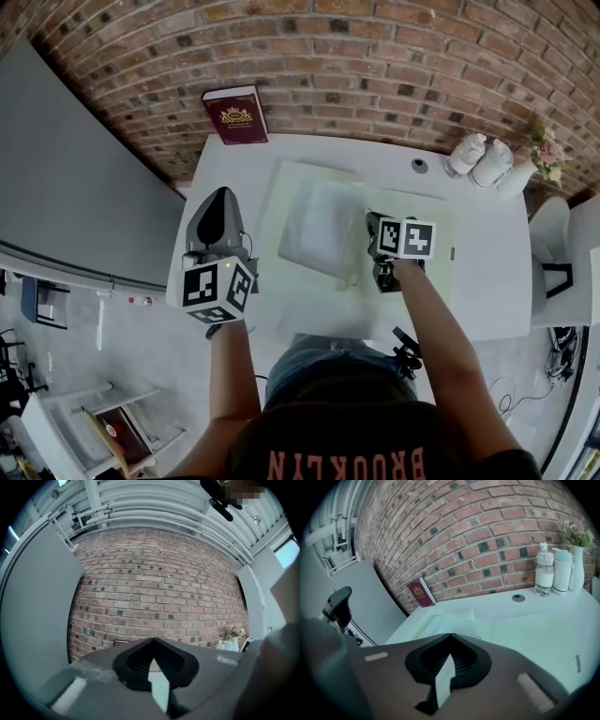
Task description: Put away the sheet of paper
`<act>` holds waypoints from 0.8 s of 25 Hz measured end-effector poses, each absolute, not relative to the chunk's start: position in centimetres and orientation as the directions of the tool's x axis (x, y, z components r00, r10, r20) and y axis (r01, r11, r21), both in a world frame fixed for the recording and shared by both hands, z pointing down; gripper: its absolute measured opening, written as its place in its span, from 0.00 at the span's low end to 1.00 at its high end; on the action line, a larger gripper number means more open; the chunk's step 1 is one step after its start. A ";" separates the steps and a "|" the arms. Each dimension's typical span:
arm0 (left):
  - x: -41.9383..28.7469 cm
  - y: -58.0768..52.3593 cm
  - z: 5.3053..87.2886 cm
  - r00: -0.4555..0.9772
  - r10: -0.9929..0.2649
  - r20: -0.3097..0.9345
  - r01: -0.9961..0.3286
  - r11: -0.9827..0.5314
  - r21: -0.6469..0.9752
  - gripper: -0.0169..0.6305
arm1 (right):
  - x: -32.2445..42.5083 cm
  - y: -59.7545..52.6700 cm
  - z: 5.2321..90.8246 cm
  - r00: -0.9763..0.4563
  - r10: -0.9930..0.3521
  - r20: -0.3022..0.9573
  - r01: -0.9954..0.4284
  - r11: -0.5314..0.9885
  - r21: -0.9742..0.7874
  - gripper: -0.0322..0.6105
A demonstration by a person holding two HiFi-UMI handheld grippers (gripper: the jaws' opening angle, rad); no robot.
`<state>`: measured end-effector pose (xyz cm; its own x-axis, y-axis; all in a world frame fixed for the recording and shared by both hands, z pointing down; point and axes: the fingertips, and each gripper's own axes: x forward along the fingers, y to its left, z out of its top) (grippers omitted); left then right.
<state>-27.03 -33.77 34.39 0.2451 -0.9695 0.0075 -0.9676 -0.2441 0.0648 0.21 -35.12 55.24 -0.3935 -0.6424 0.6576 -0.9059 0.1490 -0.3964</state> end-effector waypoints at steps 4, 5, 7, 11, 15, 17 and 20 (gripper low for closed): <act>-25.5 -32.9 34.0 0.245 -0.969 0.009 -0.968 -0.245 0.053 0.02 | 1.2 -34.8 52.8 -0.401 -0.700 0.591 -0.907 0.212 -0.364 0.05; -25.1 -32.7 33.9 0.245 -0.970 0.009 -0.968 -0.244 0.050 0.02 | 1.6 -34.7 52.1 -0.392 -0.721 0.571 -0.912 0.226 -0.342 0.05; -24.3 -32.2 33.6 0.244 -0.970 0.008 -0.969 -0.243 0.043 0.02 | 2.3 -34.5 50.6 -0.381 -0.761 0.525 -0.919 0.251 -0.304 0.05; -22.3 -31.2 33.1 0.247 -0.969 -0.001 -0.968 -0.247 0.033 0.02 | 3.6 -33.8 47.4 -0.389 -0.816 0.428 -0.917 0.299 -0.264 0.05; -20.2 -29.9 32.9 0.249 -0.968 -0.013 -0.968 -0.249 0.029 0.02 | 4.8 -32.4 44.3 -0.379 -0.859 0.345 -0.925 0.351 -0.145 0.05; -19.1 -29.1 32.6 0.252 -0.967 -0.023 -0.967 -0.253 0.023 0.02 | 5.3 -31.7 43.0 -0.373 -0.875 0.308 -0.926 0.373 -0.063 0.05; -17.5 -27.9 32.2 0.253 -0.967 -0.040 -0.967 -0.254 0.018 0.02 | 6.2 -30.4 41.1 -0.376 -0.891 0.255 -0.919 0.393 0.015 0.05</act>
